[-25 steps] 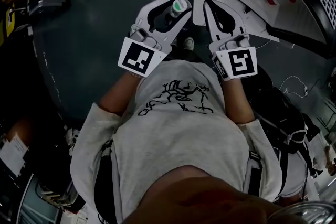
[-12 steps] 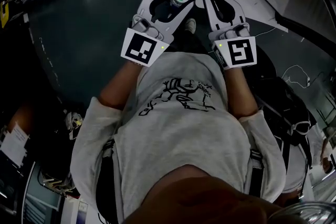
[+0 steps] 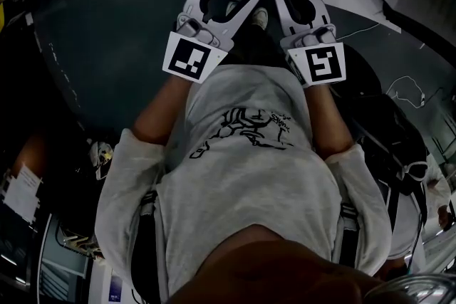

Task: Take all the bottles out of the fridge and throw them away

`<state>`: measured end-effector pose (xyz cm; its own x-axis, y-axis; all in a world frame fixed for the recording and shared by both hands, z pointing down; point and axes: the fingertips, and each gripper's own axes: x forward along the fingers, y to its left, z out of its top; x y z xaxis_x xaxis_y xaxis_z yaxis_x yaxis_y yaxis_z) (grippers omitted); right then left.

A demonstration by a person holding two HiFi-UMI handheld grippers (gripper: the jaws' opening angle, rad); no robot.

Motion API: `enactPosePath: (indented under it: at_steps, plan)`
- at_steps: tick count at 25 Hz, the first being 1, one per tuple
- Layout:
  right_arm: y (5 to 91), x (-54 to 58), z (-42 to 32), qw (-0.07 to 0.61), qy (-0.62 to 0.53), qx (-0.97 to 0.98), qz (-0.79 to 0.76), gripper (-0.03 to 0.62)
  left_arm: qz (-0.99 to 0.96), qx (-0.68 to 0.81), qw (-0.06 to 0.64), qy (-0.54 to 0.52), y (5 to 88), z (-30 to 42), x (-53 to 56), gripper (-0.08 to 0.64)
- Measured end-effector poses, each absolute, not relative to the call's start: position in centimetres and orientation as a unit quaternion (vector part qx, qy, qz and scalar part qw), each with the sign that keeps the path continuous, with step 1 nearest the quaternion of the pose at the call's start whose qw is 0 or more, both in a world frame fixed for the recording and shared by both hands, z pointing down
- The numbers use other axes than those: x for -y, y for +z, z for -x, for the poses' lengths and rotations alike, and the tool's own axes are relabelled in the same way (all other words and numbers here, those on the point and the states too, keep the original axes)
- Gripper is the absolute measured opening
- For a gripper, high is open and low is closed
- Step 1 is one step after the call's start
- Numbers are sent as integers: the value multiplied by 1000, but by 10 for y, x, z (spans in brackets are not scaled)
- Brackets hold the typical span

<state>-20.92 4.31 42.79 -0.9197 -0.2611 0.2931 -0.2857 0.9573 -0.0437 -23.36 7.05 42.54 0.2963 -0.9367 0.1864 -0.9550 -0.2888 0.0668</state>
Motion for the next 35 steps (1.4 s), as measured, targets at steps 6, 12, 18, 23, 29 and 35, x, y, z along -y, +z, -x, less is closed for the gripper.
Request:
enactPosePath:
  at_steps: [6,12,18,23,29,35]
  plan:
    - [456,-62,213,154,48,978,-131,8,-803,587,85,59,449,237,-85,158]
    - [490,-69,207,162,58,977,-125,8,-800,590,89,63,483,230,-90,158]
    - [528,-76,203,175,70,975,-121,8,-797,591,98,71,521,228,-93,158]
    - [564,-79,202,182,78,973,-116,8,-798,589,95,77,556,225,-91,158]
    - [613,-81,196,201,80,970,-113,8,-801,586,95,80,602,221,-87,158]
    - [653,-83,191,205,81,969,-114,8,-798,588,96,92,646,222,-88,158]
